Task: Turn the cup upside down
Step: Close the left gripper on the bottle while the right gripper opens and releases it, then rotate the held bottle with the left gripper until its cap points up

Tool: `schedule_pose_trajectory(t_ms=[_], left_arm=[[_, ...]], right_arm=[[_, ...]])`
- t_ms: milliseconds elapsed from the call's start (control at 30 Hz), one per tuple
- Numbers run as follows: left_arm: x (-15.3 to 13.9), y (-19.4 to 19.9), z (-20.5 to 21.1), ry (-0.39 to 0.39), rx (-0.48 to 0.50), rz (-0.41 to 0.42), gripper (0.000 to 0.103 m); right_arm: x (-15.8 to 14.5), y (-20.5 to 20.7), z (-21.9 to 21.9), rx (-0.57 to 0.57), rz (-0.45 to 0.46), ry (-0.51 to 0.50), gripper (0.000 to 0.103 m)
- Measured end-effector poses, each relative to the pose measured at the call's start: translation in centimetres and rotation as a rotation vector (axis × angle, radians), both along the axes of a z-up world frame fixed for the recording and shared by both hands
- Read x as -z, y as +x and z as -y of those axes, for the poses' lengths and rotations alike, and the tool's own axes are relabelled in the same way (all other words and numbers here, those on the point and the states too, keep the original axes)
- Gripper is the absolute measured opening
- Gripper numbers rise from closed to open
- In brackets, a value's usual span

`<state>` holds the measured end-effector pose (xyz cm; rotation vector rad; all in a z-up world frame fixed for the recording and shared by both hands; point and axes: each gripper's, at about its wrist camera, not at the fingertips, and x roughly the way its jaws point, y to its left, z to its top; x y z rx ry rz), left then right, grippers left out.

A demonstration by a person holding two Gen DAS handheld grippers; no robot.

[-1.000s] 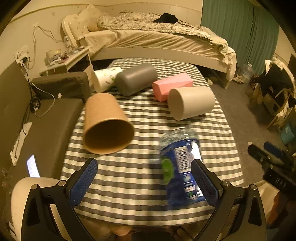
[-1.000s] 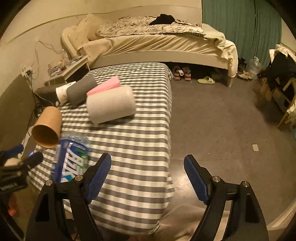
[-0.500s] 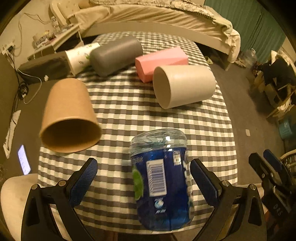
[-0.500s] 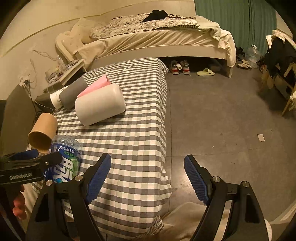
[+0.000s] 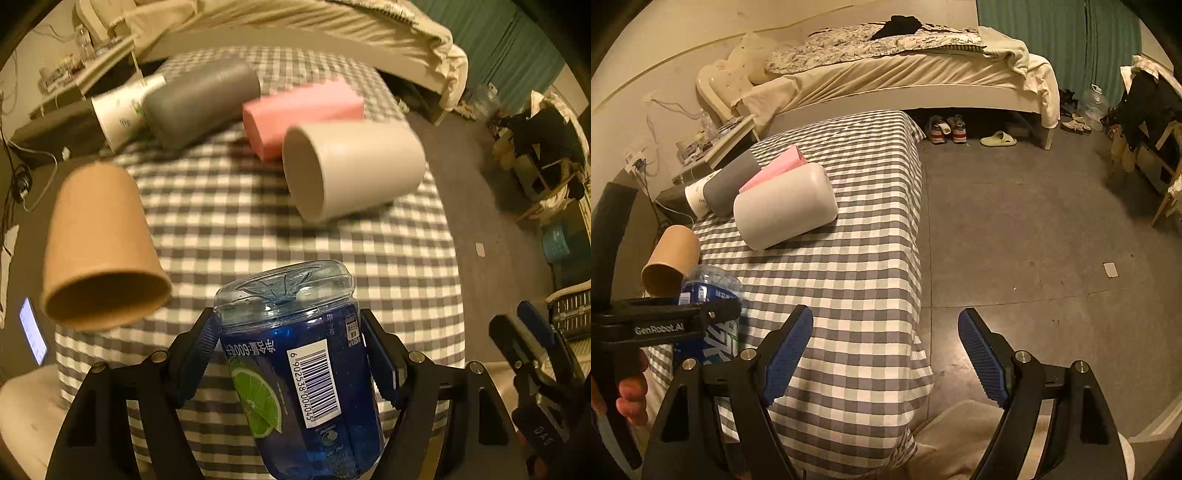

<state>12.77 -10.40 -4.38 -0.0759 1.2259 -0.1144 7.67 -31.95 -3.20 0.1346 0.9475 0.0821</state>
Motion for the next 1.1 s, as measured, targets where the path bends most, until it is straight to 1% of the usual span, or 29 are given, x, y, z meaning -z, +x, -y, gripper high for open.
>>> schedule_pose_trajectory(t_ms=[133, 267, 367, 467, 533, 600, 633, 700, 767, 867, 967, 1100], left_arm=[[-1.6, 0.1, -0.5, 0.030, 0.005, 0.077, 0.077], [-2.8, 0.2, -0.6, 0.088, 0.008, 0.177, 0.077], [-3.1, 0.4, 0.0, 0.121, 0.008, 0.283, 0.077], [-2.7, -0.7, 0.3, 0.156, -0.004, 0.447, 0.077], [-1.9, -1.2, 0.6, 0.172, -0.008, 0.500, 0.077], [-0.7, -1.9, 0.6, 0.173, -0.015, 0.498, 0.077], [-0.4, -2.4, 0.4, 0.165, -0.022, 0.518, 0.077], [-0.6, -3.1, 0.2, 0.158, -0.014, 0.538, 0.077], [-0.7, -3.6, 0.1, 0.156, 0.008, 0.529, 0.077], [-0.4, -4.6, 0.3, 0.154, 0.044, 0.487, 0.077], [0.6, -5.7, 0.7, 0.166, 0.076, 0.411, 0.077], [1.7, -6.3, 0.5, 0.141, 0.089, 0.338, 0.076]], right_arm=[[-0.1, 0.0, -0.3, -0.002, 0.006, 0.001, 0.081], [-0.2, 0.0, -0.8, -0.007, 0.012, -0.007, 0.081], [-0.2, 0.0, -1.0, -0.005, 0.014, -0.011, 0.081], [-0.3, -0.1, -0.9, 0.000, 0.018, -0.011, 0.081], [-0.3, -0.1, -0.8, 0.005, 0.020, -0.008, 0.081], [-0.2, -0.2, -0.6, 0.011, 0.020, -0.003, 0.081], [-0.2, -0.2, -0.5, 0.012, 0.019, 0.000, 0.081], [-0.2, -0.2, -0.4, 0.014, 0.020, 0.004, 0.081], [-0.2, -0.2, -0.4, 0.012, 0.019, 0.003, 0.081], [-0.3, -0.1, -0.5, 0.008, 0.018, -0.001, 0.081], [-0.4, -0.1, -0.6, 0.009, 0.023, 0.004, 0.081], [-0.5, -0.2, -0.7, 0.009, 0.025, 0.003, 0.081]])
